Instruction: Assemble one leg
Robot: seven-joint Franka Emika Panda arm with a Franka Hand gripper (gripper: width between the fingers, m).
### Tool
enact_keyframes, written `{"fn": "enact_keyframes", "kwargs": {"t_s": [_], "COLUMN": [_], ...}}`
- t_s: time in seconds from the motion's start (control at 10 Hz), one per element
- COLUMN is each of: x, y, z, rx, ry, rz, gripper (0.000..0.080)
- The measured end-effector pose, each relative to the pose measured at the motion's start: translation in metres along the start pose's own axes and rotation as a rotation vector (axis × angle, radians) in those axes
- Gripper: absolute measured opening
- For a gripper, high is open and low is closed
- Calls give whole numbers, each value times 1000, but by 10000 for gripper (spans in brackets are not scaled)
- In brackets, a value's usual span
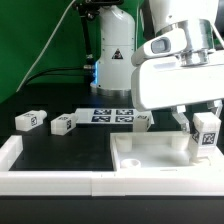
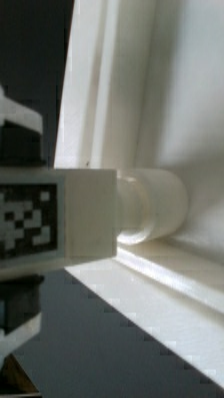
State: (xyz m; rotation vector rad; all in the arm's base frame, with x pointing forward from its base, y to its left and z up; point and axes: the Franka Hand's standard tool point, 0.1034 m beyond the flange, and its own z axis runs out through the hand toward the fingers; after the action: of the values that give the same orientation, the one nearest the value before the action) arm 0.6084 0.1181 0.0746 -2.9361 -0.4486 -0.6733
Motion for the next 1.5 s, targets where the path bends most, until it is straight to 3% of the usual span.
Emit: {"fn": "enact_keyframes", "kwargs": {"t_s": [0.2,0.4,0.5,0.6,0.7,0.8,1.0,1.3,1.5], "x": [-7,-8,-8,-8,-8,-8,-8,2,-4], "y": [1,1,1,1,1,1,2,4,0], "z": [3,3,3,3,3,3,3,-17,-13], "rx": [-15,-14,-14,-14,-14,-14,-14,-3,18], "ry": [28,24,24,24,24,24,24,-23,-76], "rz": [-1,-1,-1,-1,-1,-1,0,48,48], "gripper": [292,292,468,585,585,639,648,648,648]}}
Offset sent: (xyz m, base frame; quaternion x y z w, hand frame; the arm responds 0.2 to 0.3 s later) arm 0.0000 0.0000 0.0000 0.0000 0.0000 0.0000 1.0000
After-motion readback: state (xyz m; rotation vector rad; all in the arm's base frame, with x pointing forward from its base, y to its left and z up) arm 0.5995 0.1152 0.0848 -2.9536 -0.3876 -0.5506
